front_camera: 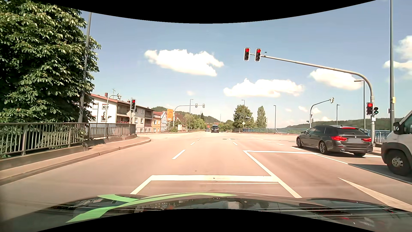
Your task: Follow the waypoints while adhering to traffic rules and regulations
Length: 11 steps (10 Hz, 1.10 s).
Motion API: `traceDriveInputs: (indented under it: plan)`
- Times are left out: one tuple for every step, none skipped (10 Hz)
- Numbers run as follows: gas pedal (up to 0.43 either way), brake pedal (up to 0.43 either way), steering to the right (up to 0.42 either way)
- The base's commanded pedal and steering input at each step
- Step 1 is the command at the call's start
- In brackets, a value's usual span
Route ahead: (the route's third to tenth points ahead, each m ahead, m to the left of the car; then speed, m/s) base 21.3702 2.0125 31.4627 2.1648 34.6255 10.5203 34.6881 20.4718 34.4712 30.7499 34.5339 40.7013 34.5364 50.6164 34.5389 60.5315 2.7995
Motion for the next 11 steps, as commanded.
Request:
traceDriveInputs:
  plan:
    - [0.0, 0.207, 0.009]
    - [0.0, 0.207, 0.01]
    - [0.0, 0.207, 0.009]
    - [0.0, 0.213, 0.008]
    - [0.0, 0.207, 0.008]
    - [0.0, 0.201, 0.008]
    - [0.0, 0.201, 0.008]
    - [0.0, 0.189, 0.008]
    - [0.0, 0.171, 0.007]
    - [0.0, 0.159, 0.007]
    - [0.0, 0.159, 0.006]
